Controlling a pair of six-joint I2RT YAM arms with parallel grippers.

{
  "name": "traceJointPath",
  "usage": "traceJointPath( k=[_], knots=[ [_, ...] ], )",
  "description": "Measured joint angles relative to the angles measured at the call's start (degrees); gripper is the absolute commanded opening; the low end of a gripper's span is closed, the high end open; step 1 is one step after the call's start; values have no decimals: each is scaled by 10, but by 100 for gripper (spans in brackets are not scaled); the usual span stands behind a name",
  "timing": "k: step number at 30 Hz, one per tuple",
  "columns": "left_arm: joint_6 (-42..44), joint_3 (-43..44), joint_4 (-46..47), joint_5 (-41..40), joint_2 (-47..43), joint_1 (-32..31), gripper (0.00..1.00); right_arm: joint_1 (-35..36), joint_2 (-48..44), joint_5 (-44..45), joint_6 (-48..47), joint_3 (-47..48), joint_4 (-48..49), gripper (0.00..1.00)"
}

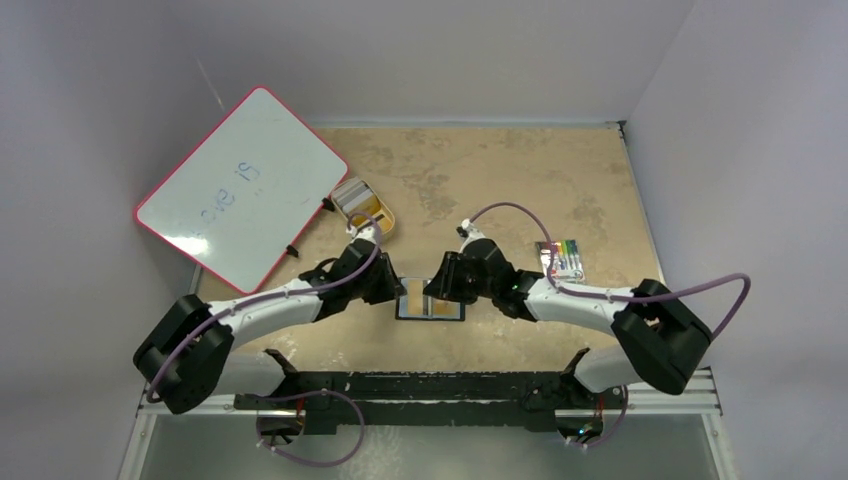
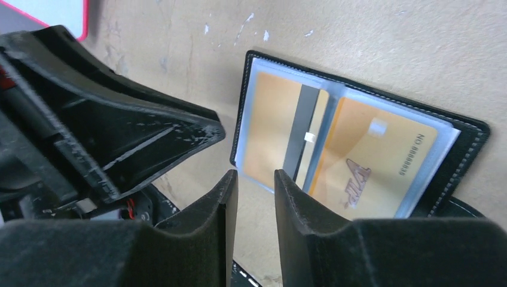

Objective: Put the credit cards into the card holder
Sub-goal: Insert the credit card into the card holder, then pick up the credit card from the storage box.

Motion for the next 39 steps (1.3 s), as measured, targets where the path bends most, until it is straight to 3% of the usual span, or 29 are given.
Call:
traceJointPath(
  k=[6, 14, 39],
  knots=[
    [-27, 0, 40, 4, -31, 0, 30, 0, -19, 32, -9, 0, -26, 25],
    [-36, -2, 69, 5, -2, 0, 37, 0, 13, 57, -28, 0, -48, 21],
    [-32, -5, 103, 5, 60, 0, 43, 0, 26, 92, -32, -13, -33, 20]
  ],
)
